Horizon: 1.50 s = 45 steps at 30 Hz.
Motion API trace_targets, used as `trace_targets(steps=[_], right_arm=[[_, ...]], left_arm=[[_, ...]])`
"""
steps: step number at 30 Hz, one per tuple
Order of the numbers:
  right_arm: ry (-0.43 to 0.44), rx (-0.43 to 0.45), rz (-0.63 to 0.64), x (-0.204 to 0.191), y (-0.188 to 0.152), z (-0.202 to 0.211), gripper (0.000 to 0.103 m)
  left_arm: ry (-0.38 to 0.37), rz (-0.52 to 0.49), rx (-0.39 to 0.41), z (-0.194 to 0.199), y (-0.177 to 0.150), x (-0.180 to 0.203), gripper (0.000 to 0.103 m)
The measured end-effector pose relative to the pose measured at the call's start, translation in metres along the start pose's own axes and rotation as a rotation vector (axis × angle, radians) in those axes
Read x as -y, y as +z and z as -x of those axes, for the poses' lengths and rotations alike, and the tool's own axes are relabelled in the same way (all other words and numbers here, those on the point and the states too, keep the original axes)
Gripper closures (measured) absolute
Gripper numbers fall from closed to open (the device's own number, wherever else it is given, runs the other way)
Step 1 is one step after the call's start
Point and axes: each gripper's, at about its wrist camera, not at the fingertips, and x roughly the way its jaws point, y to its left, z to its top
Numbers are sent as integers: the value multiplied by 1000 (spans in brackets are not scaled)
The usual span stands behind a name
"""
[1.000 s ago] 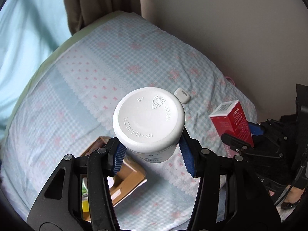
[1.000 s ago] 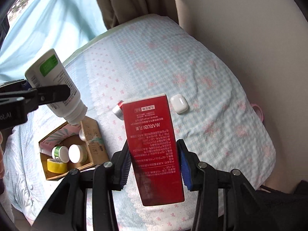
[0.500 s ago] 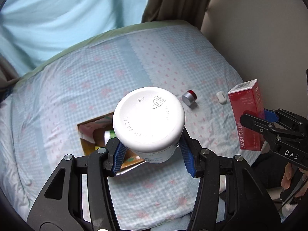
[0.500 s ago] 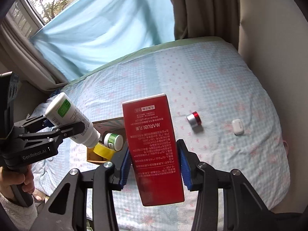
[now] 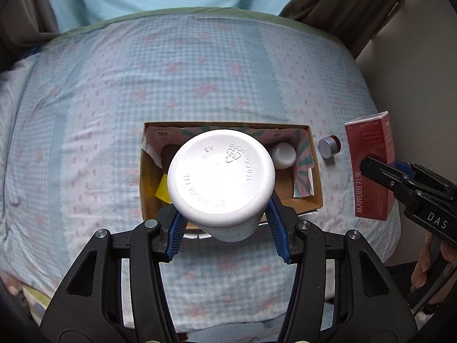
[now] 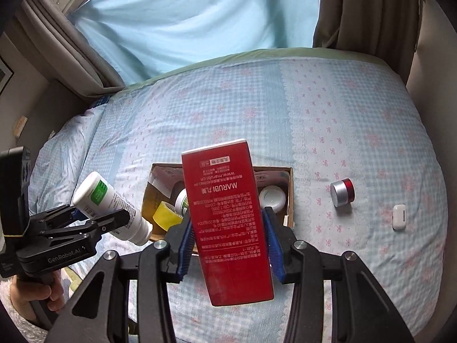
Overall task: Organize rigid objects
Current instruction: 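Carry the pill bottle and red box over the box and release both inside, then lift both tools out of the box and move toward the remaining items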
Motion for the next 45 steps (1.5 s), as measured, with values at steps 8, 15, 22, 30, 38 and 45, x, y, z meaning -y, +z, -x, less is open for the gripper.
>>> trace_targets(steps=[8, 15, 22, 30, 38, 45], right_arm=[[13, -140, -28, 8, 7, -66, 62], [26, -231, -98, 22, 1, -115, 62], [41, -323, -183, 38, 0, -153, 62], [19, -337, -163, 36, 2, -169, 30], [-55, -344, -155, 44, -1, -161, 0], [-40, -308, -163, 41, -1, -144, 0]], left_arm=[[-7, -44, -123, -64, 30, 12, 55], [8, -76, -231, -117, 42, 11, 56], [4, -89, -278, -155, 68, 13, 56], [54, -74, -229, -150, 95, 6, 1], [74, 15, -200, -138, 84, -29, 0], [87, 43, -159, -112, 77, -39, 0]])
